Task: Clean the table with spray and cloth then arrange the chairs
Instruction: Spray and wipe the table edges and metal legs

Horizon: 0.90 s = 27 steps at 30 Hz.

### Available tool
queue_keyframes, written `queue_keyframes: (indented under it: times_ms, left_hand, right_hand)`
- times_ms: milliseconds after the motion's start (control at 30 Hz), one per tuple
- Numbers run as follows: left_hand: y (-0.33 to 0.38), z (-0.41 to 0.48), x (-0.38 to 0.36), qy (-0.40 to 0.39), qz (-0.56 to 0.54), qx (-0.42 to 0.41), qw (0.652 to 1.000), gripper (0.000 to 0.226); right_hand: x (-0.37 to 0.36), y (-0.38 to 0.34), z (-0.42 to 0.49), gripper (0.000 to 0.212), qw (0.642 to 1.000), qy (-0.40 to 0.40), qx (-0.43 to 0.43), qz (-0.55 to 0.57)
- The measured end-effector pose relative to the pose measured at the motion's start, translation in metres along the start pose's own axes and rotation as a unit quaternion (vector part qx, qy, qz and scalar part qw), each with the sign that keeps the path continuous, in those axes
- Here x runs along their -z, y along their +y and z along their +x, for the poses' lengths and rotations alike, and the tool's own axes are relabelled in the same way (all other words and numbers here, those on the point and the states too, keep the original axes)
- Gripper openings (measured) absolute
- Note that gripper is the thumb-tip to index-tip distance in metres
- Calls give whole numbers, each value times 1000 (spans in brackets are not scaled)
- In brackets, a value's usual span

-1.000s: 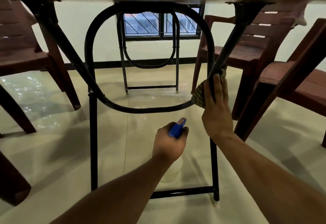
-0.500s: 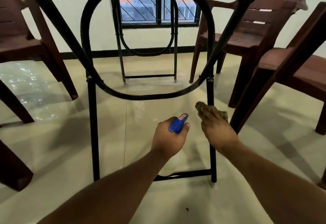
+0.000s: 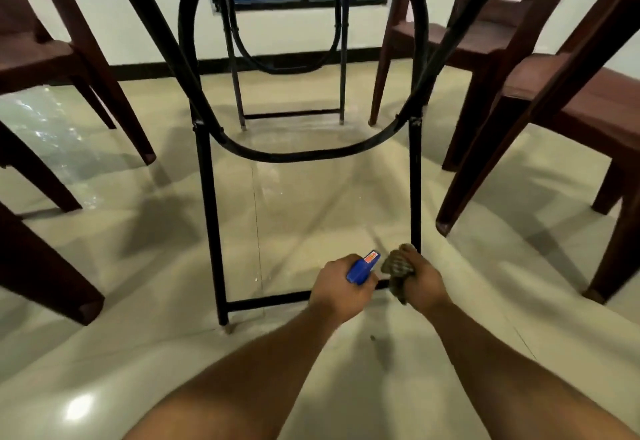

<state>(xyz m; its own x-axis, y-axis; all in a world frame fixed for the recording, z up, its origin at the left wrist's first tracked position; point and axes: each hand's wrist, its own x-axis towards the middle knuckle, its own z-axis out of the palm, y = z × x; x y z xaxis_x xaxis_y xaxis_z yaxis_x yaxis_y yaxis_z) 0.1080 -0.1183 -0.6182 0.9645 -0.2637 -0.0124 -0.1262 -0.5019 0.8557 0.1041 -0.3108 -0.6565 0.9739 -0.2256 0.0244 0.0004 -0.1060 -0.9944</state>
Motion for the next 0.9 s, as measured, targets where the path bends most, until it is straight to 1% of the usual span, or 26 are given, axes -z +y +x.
queue_keyframes:
  times_ms: [67, 100, 133, 200, 233, 300, 333, 367, 400, 433, 467, 567, 633, 667, 700, 733, 800, 900]
  left_hand:
    - [11, -17, 13, -22, 28, 25, 999, 25]
    - [19, -23, 20, -26, 47, 39, 998, 27]
    - [30, -34, 31, -39, 85, 60, 994, 30]
    - [52, -51, 49, -61, 199, 61, 976, 39]
    - [64, -62, 57, -71, 237, 55, 967, 44]
    - [93, -83, 72, -81, 236, 55, 967, 51]
    - [107, -95, 81, -84, 235, 61, 966, 52]
    - [115, -101, 85, -94, 245, 71, 962, 54]
    - [138, -111, 98, -131, 255, 88, 954, 54]
    - [152, -117, 107, -153, 253, 113, 949, 55]
    - [169, -127, 117, -172, 237, 130, 947, 55]
    - [229, -148, 157, -230, 193, 169, 939, 55]
    - [270, -166, 183, -246, 181, 170, 937, 56]
    - [287, -172, 194, -256, 181, 154, 937, 57]
    - [324, -177, 213, -271, 193, 150, 931, 57]
    - [331, -181, 219, -266, 196, 149, 932, 58]
    - [373, -190, 237, -274, 215, 126, 929, 59]
    - [428, -198, 256, -283, 209, 98, 931, 57]
  right_hand:
    - [-17, -34, -20, 42, 997, 45, -52, -22]
    - [-24, -47, -29, 41, 991, 73, -88, -63]
    - [-31, -62, -45, 37, 983, 76, -128, -107]
    - [-39, -99, -75, 26, 963, 61, -198, -171]
    - [-44, -114, -88, 26, 957, 58, -230, -168]
    - [-47, -146, -112, 22, 944, 56, -256, -200]
    - [-48, -163, -127, 17, 940, 21, -261, -218]
    - [-49, -173, -133, 21, 932, -6, -269, -244]
    - [-45, -196, -144, 30, 919, -21, -284, -273]
    - [-43, -216, -152, 37, 918, -26, -277, -285]
    - [-41, -232, -165, 39, 921, -34, -261, -286]
    - [-30, -311, -197, 40, 934, -39, -271, -228]
    - [-22, -355, -218, 55, 935, -39, -270, -228]
    - [-17, -374, -225, 64, 930, -42, -265, -251]
    - [-8, -416, -235, 69, 925, -28, -277, -259]
    - [-9, -423, -240, 72, 923, -27, -276, -265]
    - [-4, -461, -255, 75, 931, 1, -279, -237]
    - [5, -522, -272, 73, 936, 57, -303, -170]
